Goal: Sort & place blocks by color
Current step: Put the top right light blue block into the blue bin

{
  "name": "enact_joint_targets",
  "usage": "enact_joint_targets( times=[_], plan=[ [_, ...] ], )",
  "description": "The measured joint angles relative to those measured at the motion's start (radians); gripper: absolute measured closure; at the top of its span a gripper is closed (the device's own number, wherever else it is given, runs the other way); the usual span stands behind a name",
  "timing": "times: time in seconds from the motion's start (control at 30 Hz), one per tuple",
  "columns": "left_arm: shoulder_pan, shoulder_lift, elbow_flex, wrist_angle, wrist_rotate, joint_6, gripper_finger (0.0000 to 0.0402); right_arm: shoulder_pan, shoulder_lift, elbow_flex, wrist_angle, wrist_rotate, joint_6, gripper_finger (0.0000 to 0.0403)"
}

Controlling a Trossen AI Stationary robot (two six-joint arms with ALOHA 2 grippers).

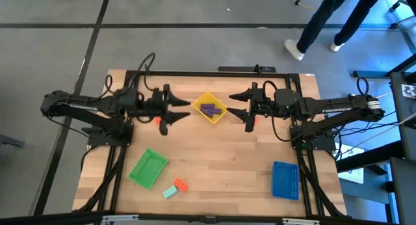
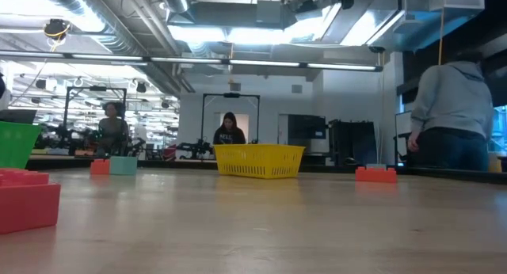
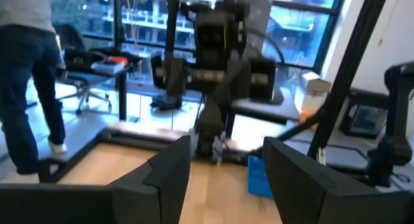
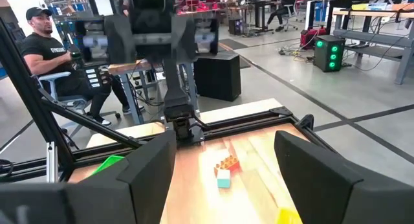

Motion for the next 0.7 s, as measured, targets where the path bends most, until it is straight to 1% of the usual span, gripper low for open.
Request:
enact_joint_targets(
  times=[0.1, 0.17, 0.3, 0.57, 0.63, 0.7],
  plan=[
    [-0.028, -0.011, -0.027, 0.007, -0.064, -0.003, 0.0217, 0.000, 0.000, 0.000, 0.000, 0.000, 0.000, 0.0138],
    [-0.029, -0.011, -0.029, 0.011, -0.082, -0.003, 0.0217, 0.000, 0.000, 0.000, 0.000, 0.000, -0.002, 0.0138],
    [-0.029, -0.011, -0.029, 0.054, -0.083, 0.003, 0.0217, 0.000, 0.000, 0.000, 0.000, 0.000, 0.000, 0.0138],
    [-0.029, -0.011, -0.029, 0.055, -0.087, -0.005, 0.0217, 0.000, 0.000, 0.000, -0.001, 0.000, 0.003, 0.0138],
    [-0.029, -0.011, -0.029, 0.055, -0.087, -0.021, 0.0217, 0.001, 0.000, 0.000, -0.006, 0.040, 0.074, 0.0138],
    [-0.029, -0.011, -0.029, 0.055, -0.089, -0.030, 0.0217, -0.012, 0.000, 0.019, -0.085, 0.124, 0.201, 0.0138]
  ],
)
